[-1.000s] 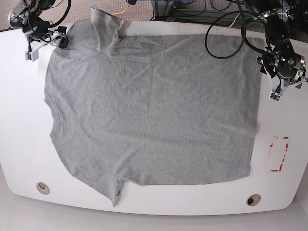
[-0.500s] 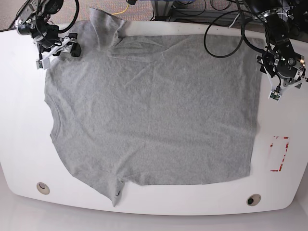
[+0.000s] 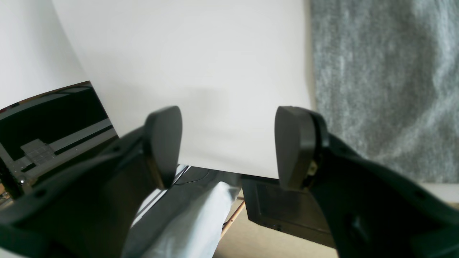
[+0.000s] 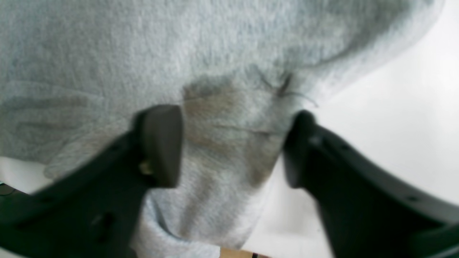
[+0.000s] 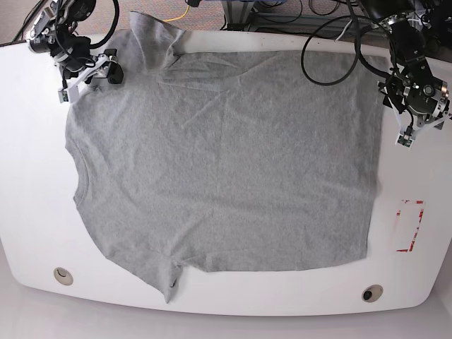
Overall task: Layout the t-shirt on the table in an organized manner, then fold the t-shirt properly
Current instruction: 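Grasp the shoulder corners of the shirt with both grippers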
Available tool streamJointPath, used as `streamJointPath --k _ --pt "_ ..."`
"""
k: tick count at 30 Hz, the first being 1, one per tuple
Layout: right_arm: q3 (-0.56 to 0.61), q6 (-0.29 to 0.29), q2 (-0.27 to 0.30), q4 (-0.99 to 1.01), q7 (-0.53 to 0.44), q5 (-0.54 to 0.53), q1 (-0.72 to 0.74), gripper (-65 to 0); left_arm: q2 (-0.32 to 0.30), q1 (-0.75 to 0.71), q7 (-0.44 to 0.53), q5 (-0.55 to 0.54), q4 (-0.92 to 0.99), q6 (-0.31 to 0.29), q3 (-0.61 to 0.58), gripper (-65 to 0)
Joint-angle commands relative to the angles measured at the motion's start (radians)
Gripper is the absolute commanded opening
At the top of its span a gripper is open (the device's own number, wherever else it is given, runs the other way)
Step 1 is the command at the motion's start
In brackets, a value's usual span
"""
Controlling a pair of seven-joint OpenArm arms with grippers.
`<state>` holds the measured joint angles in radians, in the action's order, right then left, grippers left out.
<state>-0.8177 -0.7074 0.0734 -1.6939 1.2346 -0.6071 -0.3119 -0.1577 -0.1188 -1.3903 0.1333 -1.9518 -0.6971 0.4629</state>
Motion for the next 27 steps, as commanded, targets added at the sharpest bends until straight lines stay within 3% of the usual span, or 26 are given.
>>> streamJointPath --k 1,4,7,11,18,27 --pt "0.007 0.009 -0.005 0.012 0.086 0.052 -0.017 -42.0 -0.013 0.008 0.004 0.009 -0.019 -0.001 0.046 -26.7" --pt "0.013 0.009 -0.004 0.012 0.086 0.052 -0.016 -57.7 -0.016 0.006 0.001 -0.021 -0.019 -0.001 0.096 -26.7" --pt "0.016 0.009 -0.002 0.012 0.086 0.052 -0.016 -65.0 -0.047 -0.025 -0.006 -0.096 -0.019 -0.001 0.135 -26.7" --pt "0.016 0.009 -0.002 -0.002 0.086 0.052 -0.016 -64.2 -0.081 -0.060 -0.006 -0.226 -0.018 -0.001 0.172 -26.7" --pt "0.016 0.009 -0.002 -0.053 0.086 0.054 -0.016 -64.4 -0.084 -0.140 -0.006 -0.470 -0.011 -0.001 0.262 -26.7" --pt "0.018 0.009 -0.002 -0.053 0.086 0.054 -0.016 -64.4 -0.105 -0.250 -0.006 -0.723 -0.011 -0.001 0.284 -26.2"
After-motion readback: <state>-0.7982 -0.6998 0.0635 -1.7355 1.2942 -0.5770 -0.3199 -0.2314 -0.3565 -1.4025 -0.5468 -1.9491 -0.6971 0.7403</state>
